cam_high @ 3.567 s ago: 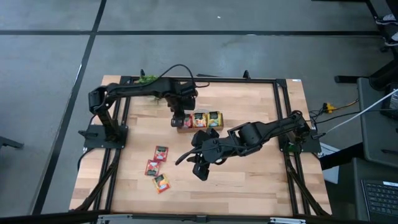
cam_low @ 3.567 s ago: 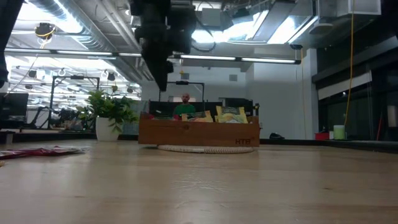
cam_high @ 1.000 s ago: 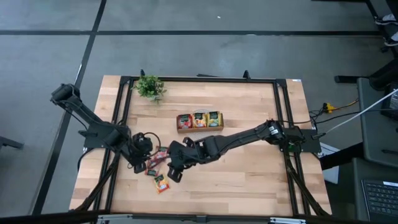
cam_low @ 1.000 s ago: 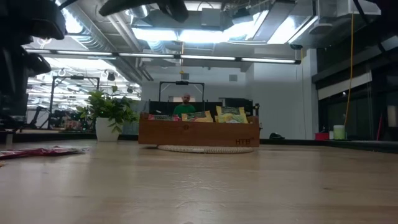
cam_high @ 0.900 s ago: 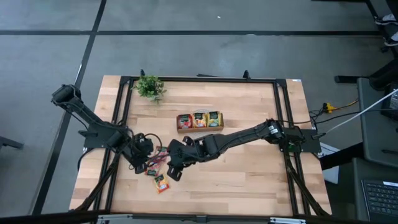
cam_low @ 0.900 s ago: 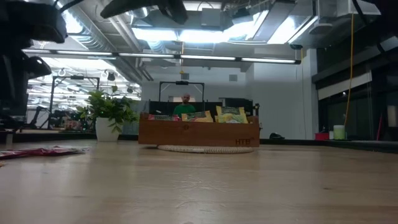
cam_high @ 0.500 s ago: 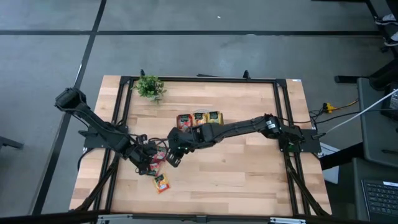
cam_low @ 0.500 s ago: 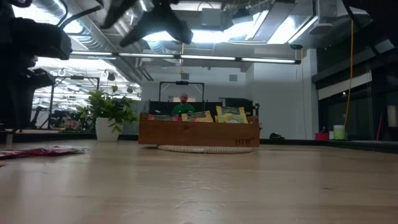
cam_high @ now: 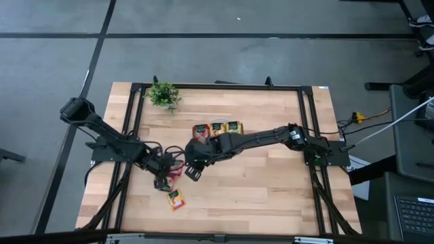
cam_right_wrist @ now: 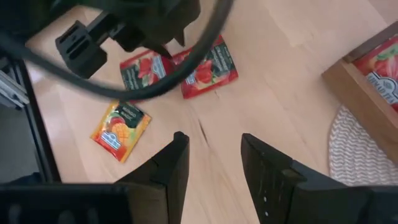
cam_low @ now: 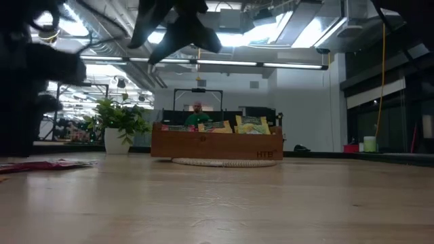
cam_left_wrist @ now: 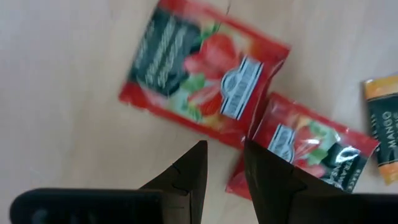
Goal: Pick & Place Tea
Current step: Put the red tea bag into the left section of the wooden organizer
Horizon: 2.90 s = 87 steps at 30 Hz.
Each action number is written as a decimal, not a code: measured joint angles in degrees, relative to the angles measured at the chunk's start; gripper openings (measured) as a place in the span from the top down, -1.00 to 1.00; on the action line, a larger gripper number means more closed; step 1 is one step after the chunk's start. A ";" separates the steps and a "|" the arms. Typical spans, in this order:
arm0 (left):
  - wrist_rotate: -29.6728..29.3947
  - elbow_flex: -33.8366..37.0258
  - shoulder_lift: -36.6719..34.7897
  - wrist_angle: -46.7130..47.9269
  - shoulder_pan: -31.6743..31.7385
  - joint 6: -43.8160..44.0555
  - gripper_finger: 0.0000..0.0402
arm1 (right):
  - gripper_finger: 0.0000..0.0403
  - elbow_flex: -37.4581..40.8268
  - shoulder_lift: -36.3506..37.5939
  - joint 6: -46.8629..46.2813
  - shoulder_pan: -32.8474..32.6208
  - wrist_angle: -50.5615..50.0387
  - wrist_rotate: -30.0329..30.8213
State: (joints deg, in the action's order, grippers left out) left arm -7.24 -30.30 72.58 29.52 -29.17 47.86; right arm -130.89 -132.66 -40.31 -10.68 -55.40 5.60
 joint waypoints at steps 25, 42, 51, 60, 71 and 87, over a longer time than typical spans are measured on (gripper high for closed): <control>0.31 3.61 -0.28 -5.58 3.48 3.47 0.58 | 0.27 0.11 0.00 3.58 4.15 -2.34 -1.26; 1.87 4.85 -0.38 -6.62 4.64 3.87 0.77 | 0.27 22.37 -0.13 -3.80 6.82 31.16 -15.51; 2.05 4.87 -0.33 -6.64 4.61 4.98 0.77 | 0.27 36.76 -0.04 -15.33 7.83 61.22 -15.97; 2.14 4.89 -0.31 -6.73 4.59 4.96 0.78 | 0.14 41.46 -0.04 -22.03 7.52 67.25 -10.08; 2.20 4.91 -0.31 -6.93 4.59 4.95 0.78 | -0.11 41.38 -0.02 -23.11 6.54 67.28 -7.51; 2.03 4.94 -0.26 -7.14 4.59 4.33 0.78 | -0.06 41.18 -2.78 -26.93 5.84 71.36 -7.14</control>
State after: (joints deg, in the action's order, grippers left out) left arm -5.21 -25.36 72.31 22.37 -24.58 52.18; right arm -89.71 -135.44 -67.24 -4.84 15.97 -1.54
